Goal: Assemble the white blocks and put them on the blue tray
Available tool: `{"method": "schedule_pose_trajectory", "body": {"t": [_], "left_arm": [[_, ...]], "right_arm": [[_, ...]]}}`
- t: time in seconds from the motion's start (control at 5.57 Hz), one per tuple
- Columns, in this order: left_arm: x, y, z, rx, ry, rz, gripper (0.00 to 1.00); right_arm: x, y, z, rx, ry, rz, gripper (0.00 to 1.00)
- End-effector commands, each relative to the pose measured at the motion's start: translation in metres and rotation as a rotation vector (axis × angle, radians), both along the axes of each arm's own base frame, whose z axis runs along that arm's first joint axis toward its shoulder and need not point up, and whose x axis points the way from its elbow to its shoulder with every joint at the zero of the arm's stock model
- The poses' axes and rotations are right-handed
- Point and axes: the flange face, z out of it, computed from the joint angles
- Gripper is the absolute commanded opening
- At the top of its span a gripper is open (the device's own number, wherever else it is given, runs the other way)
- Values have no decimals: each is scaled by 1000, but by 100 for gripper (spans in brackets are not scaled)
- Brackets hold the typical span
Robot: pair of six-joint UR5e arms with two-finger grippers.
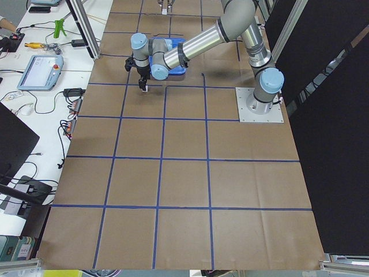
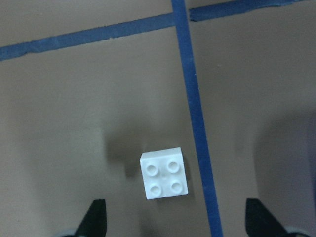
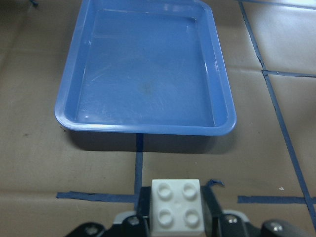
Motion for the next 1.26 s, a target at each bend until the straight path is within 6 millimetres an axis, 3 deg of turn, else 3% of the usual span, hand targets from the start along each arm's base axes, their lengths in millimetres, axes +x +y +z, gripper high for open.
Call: {"method": "schedule_pose_trajectory", "body": {"t": [0.0,0.18,0.36,0.54,0.72,0.9,1.08], "left_arm": [[0,-5,-14,-18,-5,-3,74],[0,-4,-11,-19,-3,-8,25],[0,-5,-11,-21,-4,-10,5],[0,-4,2,-40,-9,-49,0],[-2,11,33,-63,-23,-246,0],[-19,17,54,-96,-42,-519,0],[-70,30,72,-132,-58,-793,0]], "right_arm": [[8,18,-2,9,-14,0,18],[8,18,-2,9,-14,-1,18],[8,18,-2,10,-14,-2,18],[8,17,-2,10,-12,-2,18],[8,18,-2,14,-15,-2,18],[9,18,-3,17,-20,-3,18],[9,18,-2,16,-21,-3,18]]}}
